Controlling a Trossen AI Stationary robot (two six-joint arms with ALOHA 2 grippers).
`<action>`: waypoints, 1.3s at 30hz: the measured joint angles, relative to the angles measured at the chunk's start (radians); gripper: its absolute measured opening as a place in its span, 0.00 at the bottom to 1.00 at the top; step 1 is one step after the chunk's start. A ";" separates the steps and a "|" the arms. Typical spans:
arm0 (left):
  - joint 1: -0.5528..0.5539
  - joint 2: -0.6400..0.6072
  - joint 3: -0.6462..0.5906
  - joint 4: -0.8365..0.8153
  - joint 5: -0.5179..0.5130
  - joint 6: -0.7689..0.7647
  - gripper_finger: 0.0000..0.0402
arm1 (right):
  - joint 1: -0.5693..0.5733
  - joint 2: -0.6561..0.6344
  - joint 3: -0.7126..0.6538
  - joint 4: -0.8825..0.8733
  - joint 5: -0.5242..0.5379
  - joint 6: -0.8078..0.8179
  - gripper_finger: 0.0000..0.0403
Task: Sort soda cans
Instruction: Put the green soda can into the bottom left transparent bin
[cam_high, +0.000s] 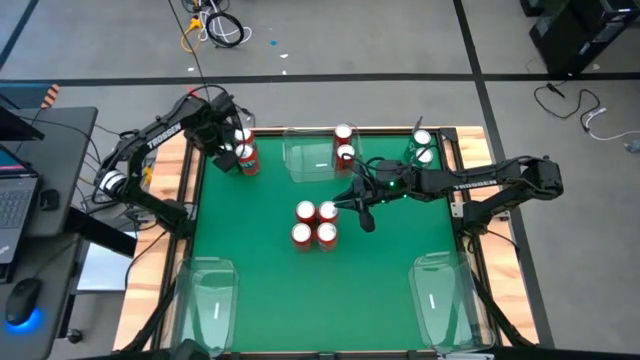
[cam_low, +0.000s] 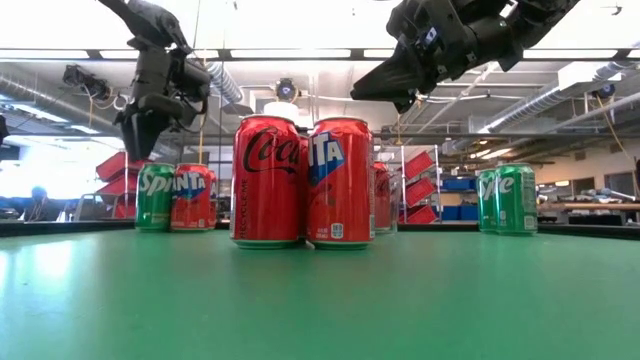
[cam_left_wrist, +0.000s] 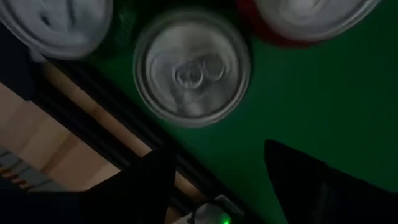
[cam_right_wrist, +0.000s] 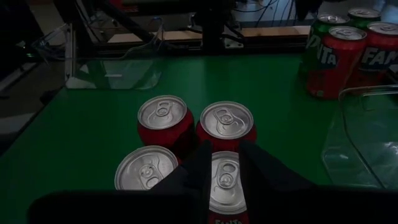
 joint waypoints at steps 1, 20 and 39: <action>-0.001 0.000 0.015 -0.004 0.000 0.000 0.60 | 0.000 0.000 0.000 0.000 0.000 0.002 0.17; -0.002 0.007 0.036 0.056 -0.037 0.056 0.02 | 0.000 0.000 0.000 0.000 0.000 0.007 0.17; -0.025 0.003 -0.027 0.040 -0.066 0.068 0.00 | 0.000 0.000 0.000 0.016 0.000 0.001 0.17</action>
